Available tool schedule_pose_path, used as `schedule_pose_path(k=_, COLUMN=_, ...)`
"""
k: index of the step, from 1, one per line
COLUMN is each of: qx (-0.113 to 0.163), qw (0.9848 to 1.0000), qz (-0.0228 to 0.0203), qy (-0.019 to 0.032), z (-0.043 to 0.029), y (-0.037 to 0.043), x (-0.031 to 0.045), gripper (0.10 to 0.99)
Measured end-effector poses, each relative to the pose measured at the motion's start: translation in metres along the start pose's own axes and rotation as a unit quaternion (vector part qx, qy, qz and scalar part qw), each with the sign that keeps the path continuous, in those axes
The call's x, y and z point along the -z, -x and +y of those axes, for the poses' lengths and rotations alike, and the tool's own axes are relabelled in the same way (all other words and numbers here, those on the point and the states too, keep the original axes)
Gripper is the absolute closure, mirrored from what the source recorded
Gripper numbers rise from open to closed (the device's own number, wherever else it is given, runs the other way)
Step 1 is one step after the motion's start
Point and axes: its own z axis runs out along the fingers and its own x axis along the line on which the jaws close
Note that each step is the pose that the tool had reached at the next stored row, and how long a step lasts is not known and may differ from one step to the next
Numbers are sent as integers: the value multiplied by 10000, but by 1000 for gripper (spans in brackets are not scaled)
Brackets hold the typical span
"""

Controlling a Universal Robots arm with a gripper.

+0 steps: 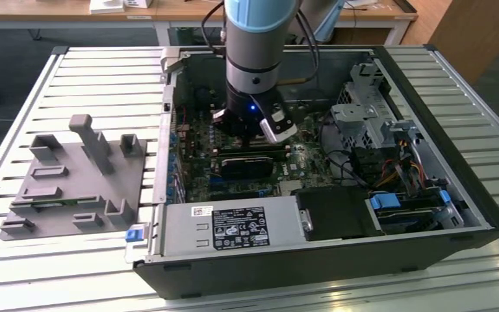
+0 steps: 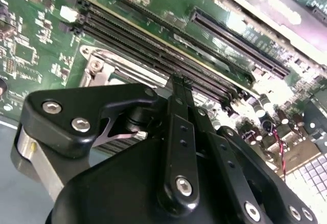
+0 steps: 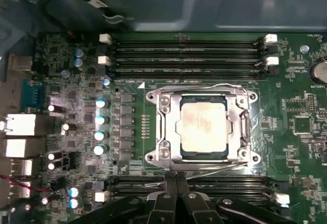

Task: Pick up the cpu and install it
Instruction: 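Install the second cpu locking lever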

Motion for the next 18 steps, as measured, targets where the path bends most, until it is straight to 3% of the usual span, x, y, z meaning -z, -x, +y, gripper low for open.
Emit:
schedule_pose_path(k=4, qx=1, qw=10000, qz=-3, qy=94, z=-9, y=-73, x=-6, gripper=980)
schedule_pose_path(k=11, qx=2, qw=9997, qz=-6, qy=226, z=-19, y=-114, x=-69, gripper=980)
schedule_pose_path(k=18, qx=3, qw=9995, qz=-8, qy=306, z=-22, y=-133, x=-97, gripper=980)
